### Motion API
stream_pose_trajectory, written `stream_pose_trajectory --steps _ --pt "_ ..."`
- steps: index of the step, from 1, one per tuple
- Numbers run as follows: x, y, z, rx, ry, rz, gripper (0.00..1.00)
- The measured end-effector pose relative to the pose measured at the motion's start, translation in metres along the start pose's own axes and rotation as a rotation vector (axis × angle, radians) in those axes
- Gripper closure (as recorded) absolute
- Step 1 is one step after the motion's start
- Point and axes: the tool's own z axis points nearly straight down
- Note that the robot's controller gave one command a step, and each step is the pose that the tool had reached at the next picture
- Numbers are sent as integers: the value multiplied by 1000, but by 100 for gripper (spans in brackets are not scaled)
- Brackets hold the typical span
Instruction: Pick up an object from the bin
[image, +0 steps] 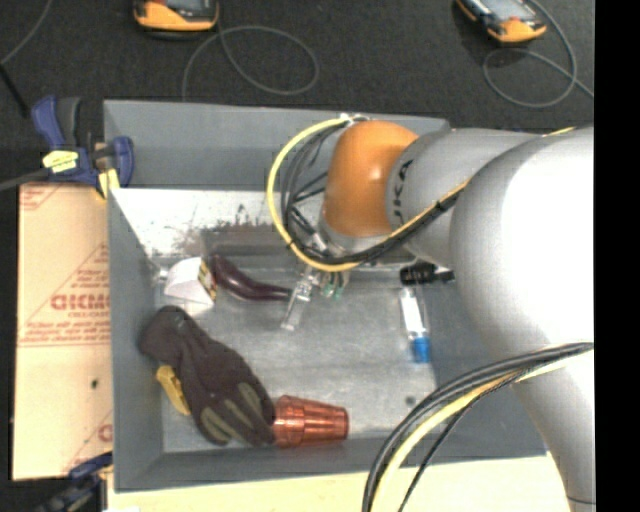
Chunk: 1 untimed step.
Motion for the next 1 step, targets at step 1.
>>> stream_pose_trajectory --steps 1 --pt "9 26 30 -2 -5 -183 100"
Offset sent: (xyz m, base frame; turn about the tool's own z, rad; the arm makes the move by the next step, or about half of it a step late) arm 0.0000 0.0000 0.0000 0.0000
